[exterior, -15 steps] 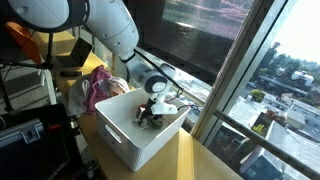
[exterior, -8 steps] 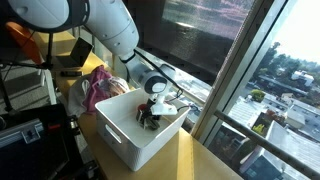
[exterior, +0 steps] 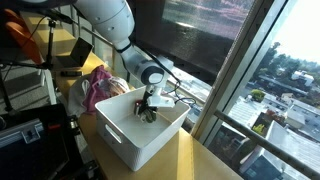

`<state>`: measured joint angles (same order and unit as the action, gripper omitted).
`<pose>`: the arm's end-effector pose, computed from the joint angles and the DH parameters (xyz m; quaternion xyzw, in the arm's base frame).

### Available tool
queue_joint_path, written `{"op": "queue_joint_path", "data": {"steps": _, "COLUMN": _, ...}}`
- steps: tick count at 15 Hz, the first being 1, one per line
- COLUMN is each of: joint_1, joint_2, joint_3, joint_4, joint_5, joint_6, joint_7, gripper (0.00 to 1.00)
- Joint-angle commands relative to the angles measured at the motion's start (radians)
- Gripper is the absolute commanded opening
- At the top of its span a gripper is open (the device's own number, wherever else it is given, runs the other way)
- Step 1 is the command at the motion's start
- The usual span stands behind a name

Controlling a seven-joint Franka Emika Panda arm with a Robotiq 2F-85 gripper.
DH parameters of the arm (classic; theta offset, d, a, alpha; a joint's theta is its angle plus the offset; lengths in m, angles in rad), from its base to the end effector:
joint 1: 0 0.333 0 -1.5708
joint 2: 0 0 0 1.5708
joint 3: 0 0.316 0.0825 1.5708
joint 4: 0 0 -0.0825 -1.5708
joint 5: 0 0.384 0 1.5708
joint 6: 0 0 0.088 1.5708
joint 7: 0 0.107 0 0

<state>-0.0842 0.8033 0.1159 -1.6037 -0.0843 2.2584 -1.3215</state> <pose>0.6752 0.0108 0.1473 -0.7685 -0.6357 0.0494 0.0525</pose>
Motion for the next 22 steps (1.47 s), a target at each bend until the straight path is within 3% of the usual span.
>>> {"op": "queue_joint_path", "data": {"steps": 1, "joint_1": -0.019, "joint_2": -0.214, "joint_3": 0.039, "joint_4": -0.187, "joint_5": 0.042, "joint_6": 0.016, "joint_7": 0.003, "gripper": 0.00}}
{"op": "queue_joint_path", "data": {"steps": 7, "joint_1": 0.017, "joint_2": -0.476, "joint_3": 0.045, "joint_4": -0.339, "joint_5": 0.091, "joint_6": 0.026, "joint_7": 0.026, "gripper": 0.00}}
{"op": "queue_joint_path", "data": {"steps": 10, "joint_1": 0.080, "joint_2": -0.582, "joint_3": 0.064, "joint_4": -0.392, "joint_5": 0.098, "joint_6": 0.029, "joint_7": 0.068, "gripper": 0.00}}
{"op": "queue_joint_path", "data": {"steps": 15, "joint_1": 0.220, "joint_2": -0.566, "joint_3": 0.113, "joint_4": -0.438, "joint_5": 0.070, "joint_6": 0.062, "joint_7": 0.192, "gripper": 0.02}}
{"op": "queue_joint_path", "data": {"steps": 18, "joint_1": 0.265, "joint_2": -0.515, "joint_3": 0.131, "joint_4": -0.457, "joint_5": 0.057, "joint_6": 0.093, "joint_7": 0.233, "gripper": 0.06}}
{"op": "queue_joint_path", "data": {"steps": 19, "joint_1": 0.270, "joint_2": -0.495, "joint_3": 0.132, "joint_4": -0.459, "joint_5": 0.052, "joint_6": 0.102, "joint_7": 0.239, "gripper": 0.12}}
{"op": "queue_joint_path", "data": {"steps": 21, "joint_1": 0.269, "joint_2": -0.461, "joint_3": 0.130, "joint_4": -0.457, "joint_5": 0.045, "joint_6": 0.116, "joint_7": 0.244, "gripper": 0.36}}
{"op": "queue_joint_path", "data": {"steps": 22, "joint_1": 0.263, "joint_2": -0.446, "joint_3": 0.126, "joint_4": -0.453, "joint_5": 0.043, "joint_6": 0.121, "joint_7": 0.244, "gripper": 0.42}}
